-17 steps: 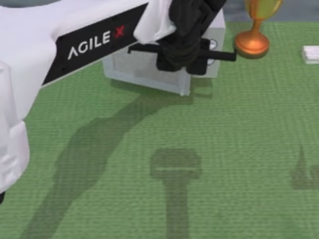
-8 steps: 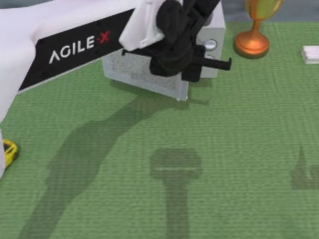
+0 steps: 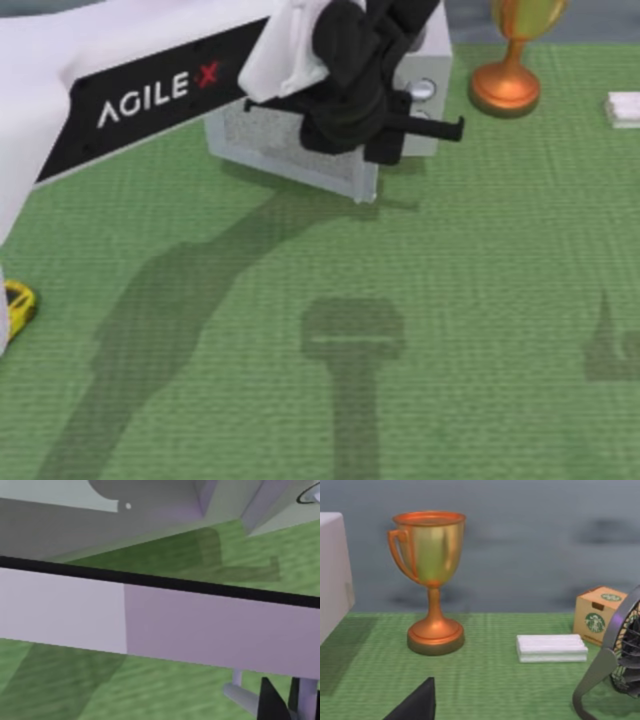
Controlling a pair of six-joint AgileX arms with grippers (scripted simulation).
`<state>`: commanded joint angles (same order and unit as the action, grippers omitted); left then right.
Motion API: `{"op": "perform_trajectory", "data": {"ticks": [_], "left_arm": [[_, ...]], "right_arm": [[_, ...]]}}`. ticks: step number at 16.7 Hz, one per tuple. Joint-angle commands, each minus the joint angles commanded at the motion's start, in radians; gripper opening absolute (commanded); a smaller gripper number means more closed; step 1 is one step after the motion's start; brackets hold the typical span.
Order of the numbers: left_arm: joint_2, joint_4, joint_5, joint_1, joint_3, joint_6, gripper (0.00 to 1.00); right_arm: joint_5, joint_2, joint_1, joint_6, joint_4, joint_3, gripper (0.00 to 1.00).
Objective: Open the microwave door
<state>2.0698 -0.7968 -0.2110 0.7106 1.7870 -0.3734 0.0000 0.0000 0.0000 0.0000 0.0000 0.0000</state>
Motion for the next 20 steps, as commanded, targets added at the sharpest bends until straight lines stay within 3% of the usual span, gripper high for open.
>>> {"op": "perform_trajectory", "data": {"ticks": [20], "left_arm": [[-0.041,0.03,0.02,-0.006,-0.047,0.037,0.0]], "right_arm": [[0.0,0.0,0.0,0.0,0.0,0.0,1.0]]}}
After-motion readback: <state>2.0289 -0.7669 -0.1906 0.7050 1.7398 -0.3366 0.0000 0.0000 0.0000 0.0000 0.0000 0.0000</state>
